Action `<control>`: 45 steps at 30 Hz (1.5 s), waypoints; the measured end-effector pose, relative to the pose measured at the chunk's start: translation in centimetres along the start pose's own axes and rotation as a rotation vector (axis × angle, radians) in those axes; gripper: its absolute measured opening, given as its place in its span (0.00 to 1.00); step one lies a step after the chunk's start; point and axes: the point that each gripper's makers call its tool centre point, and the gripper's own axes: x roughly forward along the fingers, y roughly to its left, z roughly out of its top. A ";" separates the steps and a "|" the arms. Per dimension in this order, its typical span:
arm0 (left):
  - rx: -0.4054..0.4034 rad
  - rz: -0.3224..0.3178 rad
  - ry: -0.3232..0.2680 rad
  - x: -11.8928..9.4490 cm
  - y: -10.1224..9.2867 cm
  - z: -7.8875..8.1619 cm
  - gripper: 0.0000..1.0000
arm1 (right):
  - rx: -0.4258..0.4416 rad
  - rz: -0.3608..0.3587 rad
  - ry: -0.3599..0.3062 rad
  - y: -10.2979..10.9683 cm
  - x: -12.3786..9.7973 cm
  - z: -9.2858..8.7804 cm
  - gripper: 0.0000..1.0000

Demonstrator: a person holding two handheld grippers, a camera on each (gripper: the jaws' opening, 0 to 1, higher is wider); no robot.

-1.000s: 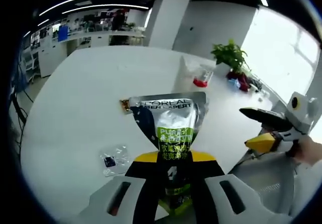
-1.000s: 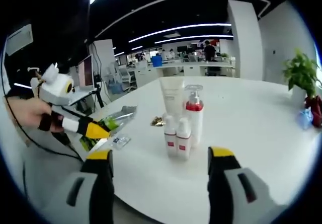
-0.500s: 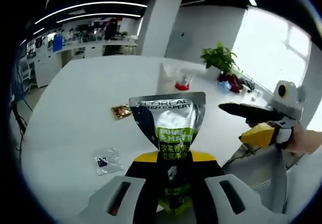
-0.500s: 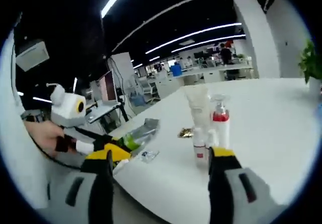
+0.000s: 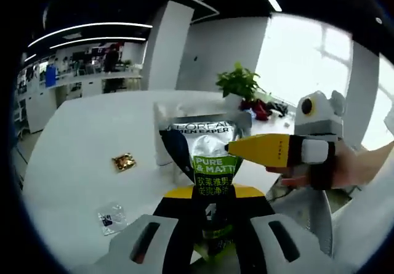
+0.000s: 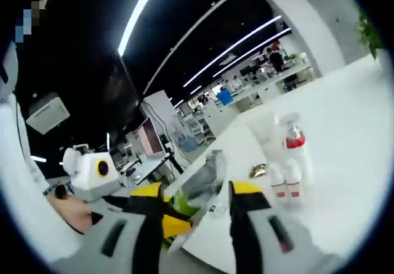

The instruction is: Arrange the skincare products in the storage area until every visible bottle or jar stands upright without overlapping.

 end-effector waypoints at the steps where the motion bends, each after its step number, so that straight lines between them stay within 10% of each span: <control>1: 0.000 -0.035 0.008 0.0 -0.6 -0.1 0.17 | 0.033 0.006 -0.011 -0.1 0.0 0.0 0.34; 4: 0.015 -0.035 0.004 -0.4 -0.8 -0.3 0.19 | 0.089 0.010 -0.023 0.0 0.0 0.2 0.14; 17: 0.019 -0.066 0.001 -0.6 -1.1 0.0 0.45 | 0.144 0.010 -0.019 0.9 -0.2 1.0 0.02; 24: 0.031 -0.081 0.015 -1.1 -1.2 0.2 0.32 | 0.148 -0.053 -0.004 -0.8 -1.2 0.3 0.01; 32: -0.008 -0.070 0.040 -2.0 0.6 -0.1 0.44 | 0.214 0.006 -0.015 0.5 -1.6 1.0 0.01; 42: -0.069 -0.320 0.067 -3.0 -0.5 0.8 0.51 | 0.345 0.203 -0.045 3.6 -1.4 2.9 0.01; 45: -0.144 -0.403 -0.005 -3.4 -1.6 2.4 0.45 | 0.364 0.257 -0.059 4.7 -1.3 3.7 0.01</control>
